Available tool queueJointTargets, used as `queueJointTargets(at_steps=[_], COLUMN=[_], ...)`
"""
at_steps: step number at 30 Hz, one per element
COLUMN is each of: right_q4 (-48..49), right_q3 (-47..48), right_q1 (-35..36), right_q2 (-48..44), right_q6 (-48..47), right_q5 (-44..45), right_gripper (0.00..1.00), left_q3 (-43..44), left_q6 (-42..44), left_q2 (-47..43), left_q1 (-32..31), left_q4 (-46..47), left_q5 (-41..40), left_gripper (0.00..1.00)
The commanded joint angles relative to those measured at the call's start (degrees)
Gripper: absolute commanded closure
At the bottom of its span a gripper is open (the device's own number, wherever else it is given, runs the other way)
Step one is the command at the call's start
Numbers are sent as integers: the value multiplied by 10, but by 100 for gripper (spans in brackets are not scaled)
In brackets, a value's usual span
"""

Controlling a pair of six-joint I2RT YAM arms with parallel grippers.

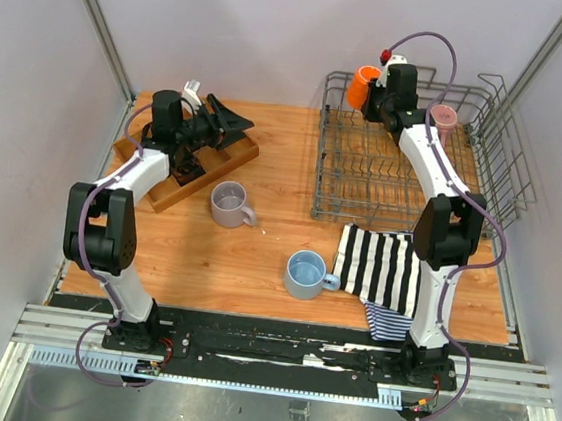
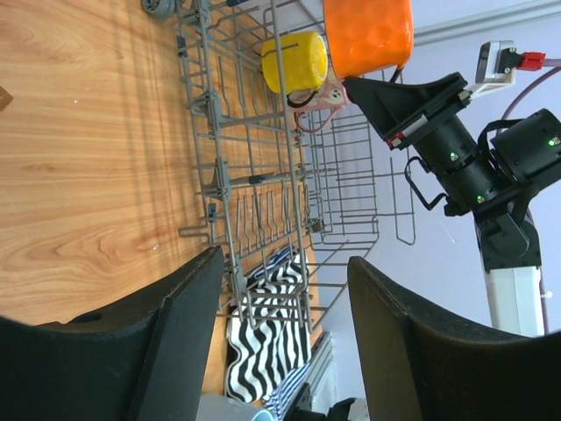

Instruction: Load the cups into the dish rack

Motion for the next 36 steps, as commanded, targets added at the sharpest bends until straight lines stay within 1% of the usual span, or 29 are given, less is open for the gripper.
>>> queueJointTargets(at_steps=[1,16,36], right_q4=[32,18,15], right_q3=[54,109,111], right_q1=[-18,-34,-52], right_q2=[8,72,102], right_q6=[-14,-19,-24], right_q5=[14,23,27], right_gripper=[99,99,99], left_q3=[-4,8,9], left_q6=[-7,-12,-14], left_q2=[13,39,52], left_q1=[7,17,21], left_q4=[30,32,31], left_q5=[19,23,18], left_gripper=[37,37,38])
